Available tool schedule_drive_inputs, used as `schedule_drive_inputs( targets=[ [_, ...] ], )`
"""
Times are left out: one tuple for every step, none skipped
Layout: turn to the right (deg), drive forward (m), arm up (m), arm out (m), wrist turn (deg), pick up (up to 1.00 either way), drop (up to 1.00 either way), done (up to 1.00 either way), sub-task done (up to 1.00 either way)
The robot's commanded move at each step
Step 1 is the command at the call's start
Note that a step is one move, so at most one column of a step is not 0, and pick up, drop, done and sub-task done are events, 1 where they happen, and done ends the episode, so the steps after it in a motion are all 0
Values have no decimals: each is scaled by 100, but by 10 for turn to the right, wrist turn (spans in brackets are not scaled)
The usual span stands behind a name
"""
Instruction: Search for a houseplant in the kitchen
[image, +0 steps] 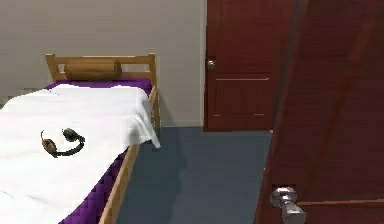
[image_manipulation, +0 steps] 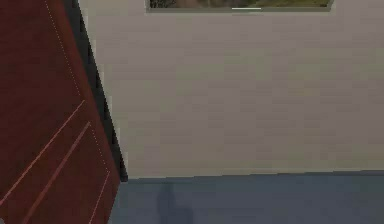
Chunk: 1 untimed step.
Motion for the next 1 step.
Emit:
schedule_drive_inputs(
  targets=[
    [-30,0,0,0,0,0,0,0,0]
  ],
)
